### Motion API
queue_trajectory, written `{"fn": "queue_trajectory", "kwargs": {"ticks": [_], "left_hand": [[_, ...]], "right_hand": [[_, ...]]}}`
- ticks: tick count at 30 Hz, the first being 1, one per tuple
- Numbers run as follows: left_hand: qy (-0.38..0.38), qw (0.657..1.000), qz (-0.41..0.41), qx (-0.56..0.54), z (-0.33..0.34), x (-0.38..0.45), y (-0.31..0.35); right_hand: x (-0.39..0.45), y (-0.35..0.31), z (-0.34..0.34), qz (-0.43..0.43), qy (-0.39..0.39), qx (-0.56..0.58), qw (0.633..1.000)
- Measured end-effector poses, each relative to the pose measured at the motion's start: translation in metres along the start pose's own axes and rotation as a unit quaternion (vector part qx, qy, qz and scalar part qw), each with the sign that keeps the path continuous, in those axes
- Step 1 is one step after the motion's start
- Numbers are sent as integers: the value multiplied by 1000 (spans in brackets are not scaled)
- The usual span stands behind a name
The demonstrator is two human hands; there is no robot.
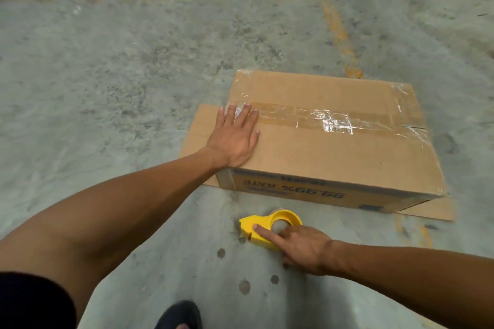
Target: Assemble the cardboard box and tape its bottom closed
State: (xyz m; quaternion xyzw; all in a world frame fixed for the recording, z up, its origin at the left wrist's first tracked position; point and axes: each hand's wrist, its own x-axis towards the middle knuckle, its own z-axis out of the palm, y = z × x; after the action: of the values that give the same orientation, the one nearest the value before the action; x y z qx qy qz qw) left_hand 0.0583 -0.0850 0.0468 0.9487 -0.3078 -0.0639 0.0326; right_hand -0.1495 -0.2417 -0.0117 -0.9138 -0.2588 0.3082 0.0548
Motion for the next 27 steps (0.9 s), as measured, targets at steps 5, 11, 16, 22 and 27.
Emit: {"fn": "queue_trajectory", "kwargs": {"ticks": [5, 11, 16, 22, 27], "left_hand": [[-5, 1000, 17, -19, -5, -1, -1], [-16, 999, 26, -45, -16, 1, -6], [-75, 983, 14, -170, -49, 13, -12], [-30, 892, -122, -433, -100, 21, -14], [-197, 724, -190, -633, -141, 10, 15]], "right_hand": [[26, -2, -15, 15, -98, 67, 993], [29, -2, -73, 67, -45, 174, 981], [13, 8, -126, 51, 69, 439, 895], [-31, 49, -207, -15, 133, 649, 748], [-64, 99, -233, -58, 205, 773, 597]]}}
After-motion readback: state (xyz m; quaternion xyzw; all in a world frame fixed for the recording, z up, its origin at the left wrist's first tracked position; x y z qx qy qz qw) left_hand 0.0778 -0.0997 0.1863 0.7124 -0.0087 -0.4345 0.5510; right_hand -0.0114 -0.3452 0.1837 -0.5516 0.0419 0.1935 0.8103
